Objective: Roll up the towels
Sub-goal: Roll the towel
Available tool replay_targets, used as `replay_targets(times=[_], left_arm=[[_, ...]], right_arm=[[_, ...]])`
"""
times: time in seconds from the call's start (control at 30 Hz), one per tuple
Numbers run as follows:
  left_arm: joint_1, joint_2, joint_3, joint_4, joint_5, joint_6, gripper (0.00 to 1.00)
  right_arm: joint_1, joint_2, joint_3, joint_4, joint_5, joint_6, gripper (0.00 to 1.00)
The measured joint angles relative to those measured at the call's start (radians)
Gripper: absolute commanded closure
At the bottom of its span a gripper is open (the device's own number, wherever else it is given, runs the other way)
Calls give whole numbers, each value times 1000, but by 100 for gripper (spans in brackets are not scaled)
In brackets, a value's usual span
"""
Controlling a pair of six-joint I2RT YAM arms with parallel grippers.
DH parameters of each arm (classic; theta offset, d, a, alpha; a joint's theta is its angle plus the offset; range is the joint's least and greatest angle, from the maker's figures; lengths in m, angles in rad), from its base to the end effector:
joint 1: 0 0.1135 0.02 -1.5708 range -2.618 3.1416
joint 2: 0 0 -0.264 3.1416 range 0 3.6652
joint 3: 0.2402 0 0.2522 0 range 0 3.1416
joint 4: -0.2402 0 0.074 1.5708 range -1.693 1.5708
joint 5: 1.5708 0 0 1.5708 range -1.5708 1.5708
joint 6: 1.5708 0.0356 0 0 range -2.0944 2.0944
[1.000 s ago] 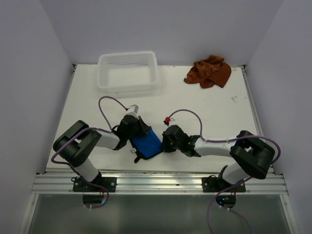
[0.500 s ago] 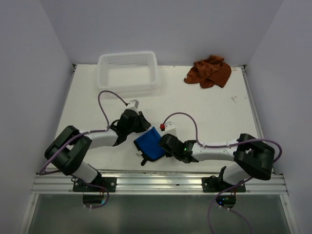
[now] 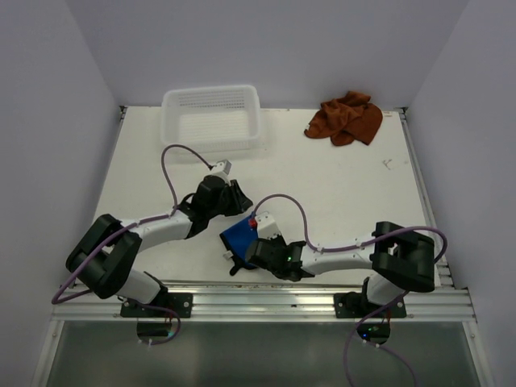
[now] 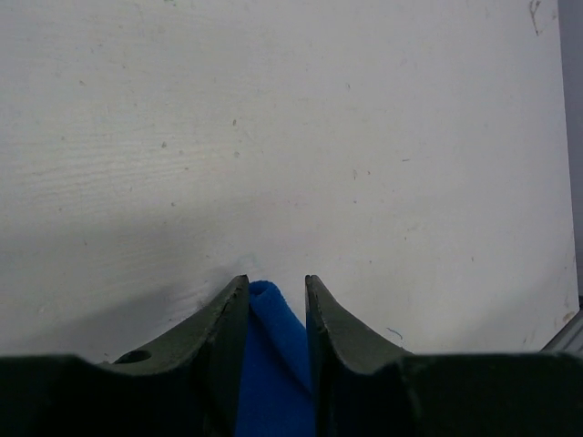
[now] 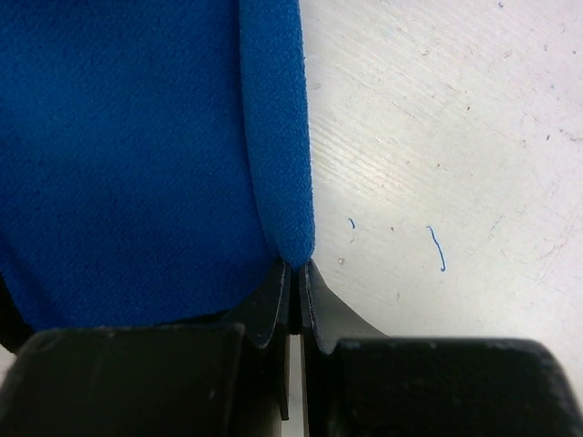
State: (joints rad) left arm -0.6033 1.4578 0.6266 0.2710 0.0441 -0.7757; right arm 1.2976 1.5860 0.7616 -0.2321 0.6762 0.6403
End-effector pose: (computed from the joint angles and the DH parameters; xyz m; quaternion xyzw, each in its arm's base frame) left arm 0.2400 -0.1672 0.1771 -0.0647 0.8725 -0.3228 0.3611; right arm 0.0982 0.2679 0.1498 -0.2146 0.8908 0.0161 0.4003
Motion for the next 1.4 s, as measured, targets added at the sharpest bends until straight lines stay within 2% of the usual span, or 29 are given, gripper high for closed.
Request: replay_targets(times=[0.23,0.77,0.97,1.4], left_arm=[[-8,0,21,-56,47,-2,62],[-87,2,71,-102,53,-2,60],[-103,60,71,-123,53,0,60],[-141,110,135,-234,-6,26,60]], right_arm=[[35,33,28,-39,56,14,100],[95,92,82,-119,146,42,100],[103,98,87,-126,153,48,100],[103,116,94,-129,161,56,100]])
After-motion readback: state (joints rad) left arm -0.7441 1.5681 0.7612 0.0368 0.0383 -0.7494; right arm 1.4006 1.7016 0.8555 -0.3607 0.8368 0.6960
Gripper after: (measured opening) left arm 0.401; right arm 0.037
